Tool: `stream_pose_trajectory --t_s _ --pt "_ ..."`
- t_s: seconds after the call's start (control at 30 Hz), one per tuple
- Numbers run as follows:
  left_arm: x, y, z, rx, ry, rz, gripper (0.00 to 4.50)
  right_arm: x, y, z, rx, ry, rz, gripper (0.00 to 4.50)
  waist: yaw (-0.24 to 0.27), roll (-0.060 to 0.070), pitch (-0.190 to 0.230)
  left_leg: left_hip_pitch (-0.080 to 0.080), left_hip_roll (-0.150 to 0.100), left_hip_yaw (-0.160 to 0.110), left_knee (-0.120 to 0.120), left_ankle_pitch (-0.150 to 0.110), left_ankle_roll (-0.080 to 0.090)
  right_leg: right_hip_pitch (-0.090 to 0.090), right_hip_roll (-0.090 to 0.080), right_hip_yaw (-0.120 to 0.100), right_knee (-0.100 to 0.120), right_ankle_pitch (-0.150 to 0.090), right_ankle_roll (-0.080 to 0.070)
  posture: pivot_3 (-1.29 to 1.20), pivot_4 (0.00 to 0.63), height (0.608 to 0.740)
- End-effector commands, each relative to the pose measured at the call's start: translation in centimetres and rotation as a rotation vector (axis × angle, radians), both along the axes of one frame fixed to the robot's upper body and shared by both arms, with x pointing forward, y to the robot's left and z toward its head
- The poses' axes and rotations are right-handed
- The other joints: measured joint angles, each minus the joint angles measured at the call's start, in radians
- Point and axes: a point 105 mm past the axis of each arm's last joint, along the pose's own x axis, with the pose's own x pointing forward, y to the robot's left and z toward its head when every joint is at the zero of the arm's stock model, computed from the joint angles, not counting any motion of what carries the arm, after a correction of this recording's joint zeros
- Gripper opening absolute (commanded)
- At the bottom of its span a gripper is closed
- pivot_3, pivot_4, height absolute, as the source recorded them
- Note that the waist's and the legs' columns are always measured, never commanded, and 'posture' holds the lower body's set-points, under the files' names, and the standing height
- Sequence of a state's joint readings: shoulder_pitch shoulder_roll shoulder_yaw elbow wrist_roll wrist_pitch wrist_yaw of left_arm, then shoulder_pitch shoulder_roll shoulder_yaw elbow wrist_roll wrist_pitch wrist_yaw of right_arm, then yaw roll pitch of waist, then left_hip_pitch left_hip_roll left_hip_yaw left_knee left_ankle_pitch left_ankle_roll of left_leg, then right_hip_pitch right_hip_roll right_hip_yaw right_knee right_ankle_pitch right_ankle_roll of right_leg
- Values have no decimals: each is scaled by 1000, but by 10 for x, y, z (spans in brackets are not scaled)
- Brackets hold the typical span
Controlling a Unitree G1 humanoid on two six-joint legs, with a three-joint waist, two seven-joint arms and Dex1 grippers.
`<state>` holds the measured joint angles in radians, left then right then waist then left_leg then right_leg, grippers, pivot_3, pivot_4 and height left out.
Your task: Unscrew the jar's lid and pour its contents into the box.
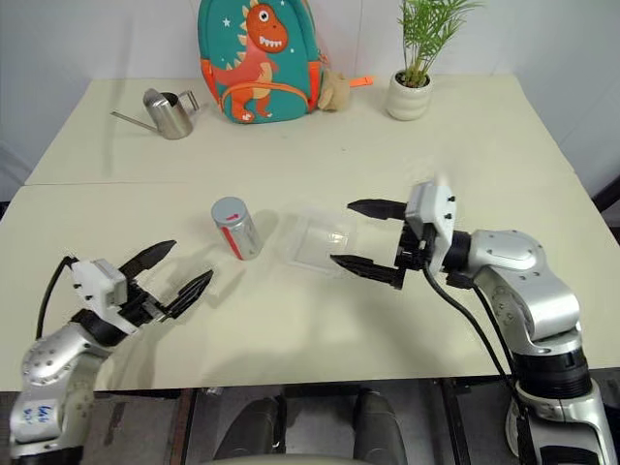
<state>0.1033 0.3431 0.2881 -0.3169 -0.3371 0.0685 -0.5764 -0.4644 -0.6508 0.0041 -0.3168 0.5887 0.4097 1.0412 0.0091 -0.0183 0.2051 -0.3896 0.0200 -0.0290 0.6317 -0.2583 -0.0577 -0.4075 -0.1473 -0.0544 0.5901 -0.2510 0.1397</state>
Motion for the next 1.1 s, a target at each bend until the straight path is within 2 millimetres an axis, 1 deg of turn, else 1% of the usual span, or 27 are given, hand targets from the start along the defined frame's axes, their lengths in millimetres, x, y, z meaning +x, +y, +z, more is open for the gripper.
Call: stream_pose_trajectory --t_s 0.03,0.23,0.37,0.47,0.53,0.63,0.87,1.0,1.1 --pt "6 -22 -3 -13 -32 67 4476 -9 10 8 -17 -55 65 4500 7 -2 -1 0 0 0 0 0 0 0 0 0 0 0 0 0 150 740" --pt "23 -46 -8 -37 -39 114 4476 -15 16 6 -13 -31 88 4500 17 -2 -1 0 0 0 1 0 0 0 1 0 0 1 -2 0 150 740" --pt "31 -51 -7 -39 -53 149 4476 -19 19 6 -7 -22 91 4500 17 -2 -1 -1 0 0 1 0 0 0 1 0 -2 2 -1 0 150 740" --pt "38 -51 -9 -35 -48 195 4476 -19 20 6 -1 -22 82 4500 16 -2 -1 -1 0 0 1 0 0 0 1 0 -2 2 -1 0 150 740" --pt "41 -57 -7 -14 -60 180 4476 -18 21 6 4 -22 75 4500 16 -2 -1 -1 0 0 1 0 0 0 1 0 -2 2 -1 0 150 740" --pt "46 -59 -4 -24 -77 189 4476 -17 21 7 10 -23 65 4500 17 -2 -1 -1 0 0 1 0 0 0 1 0 -2 2 -1 0 150 740" --pt "70 -63 12 -42 -123 226 4476 -14 21 6 29 -26 40 4500 18 -2 -1 -1 0 0 1 0 0 0 2 0 -2 2 -1 0 150 740" --pt "80 -64 13 -48 -123 246 4476 -14 21 5 36 -23 34 4500 17 -2 -1 -1 0 0 1 0 0 0 2 0 -2 3 0 0 150 740" --pt "81 -64 10 -64 -105 247 3873 -14 20 4 40 -23 28 4500 16 -3 -1 -1 0 1 1 0 0 0 2 0 -3 3 0 0 150 740"
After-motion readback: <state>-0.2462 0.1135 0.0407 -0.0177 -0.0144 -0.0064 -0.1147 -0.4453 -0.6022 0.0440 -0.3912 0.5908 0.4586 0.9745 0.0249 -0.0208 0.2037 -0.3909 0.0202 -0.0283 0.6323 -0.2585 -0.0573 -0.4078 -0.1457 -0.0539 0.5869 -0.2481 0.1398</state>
